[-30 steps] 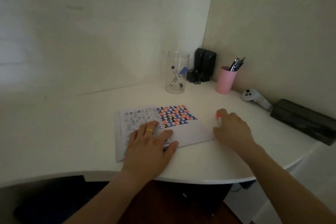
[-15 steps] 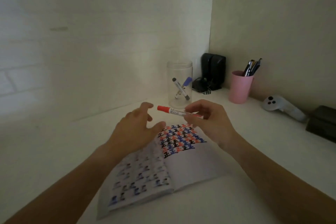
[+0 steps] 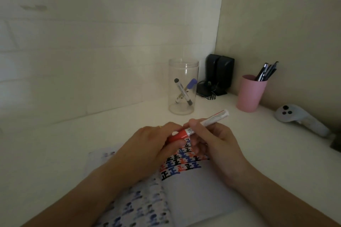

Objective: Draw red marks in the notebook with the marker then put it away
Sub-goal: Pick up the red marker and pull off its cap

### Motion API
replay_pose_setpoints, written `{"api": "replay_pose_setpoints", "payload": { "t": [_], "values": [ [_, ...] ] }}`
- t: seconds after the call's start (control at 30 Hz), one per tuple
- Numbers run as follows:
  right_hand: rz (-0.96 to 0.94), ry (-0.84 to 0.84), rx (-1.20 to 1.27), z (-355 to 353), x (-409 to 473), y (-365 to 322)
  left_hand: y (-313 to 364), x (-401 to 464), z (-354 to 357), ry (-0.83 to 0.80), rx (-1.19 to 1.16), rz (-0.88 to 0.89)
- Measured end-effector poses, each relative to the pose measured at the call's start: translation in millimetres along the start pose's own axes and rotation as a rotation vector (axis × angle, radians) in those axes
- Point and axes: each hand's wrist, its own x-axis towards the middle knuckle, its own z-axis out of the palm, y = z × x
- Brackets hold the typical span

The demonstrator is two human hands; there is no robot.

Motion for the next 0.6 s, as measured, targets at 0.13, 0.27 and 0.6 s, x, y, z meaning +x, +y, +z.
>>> {"api": "replay_pose_setpoints", "payload": {
  "t": [0.13,0.27,0.6],
  "values": [
    [-0.02,-0.001,-0.044,3,-3,-2,5,-1,1,0.051,-0.032,0.022],
    [-0.015,-0.029,-0.017,4,-3,-5,14,-5,0,0.002,-0.176,-0.013],
    [-0.061,-0.155,0.024,4,-9,-16,27,-5,-8,-0.085,-0.458,-0.163]
  ]
}}
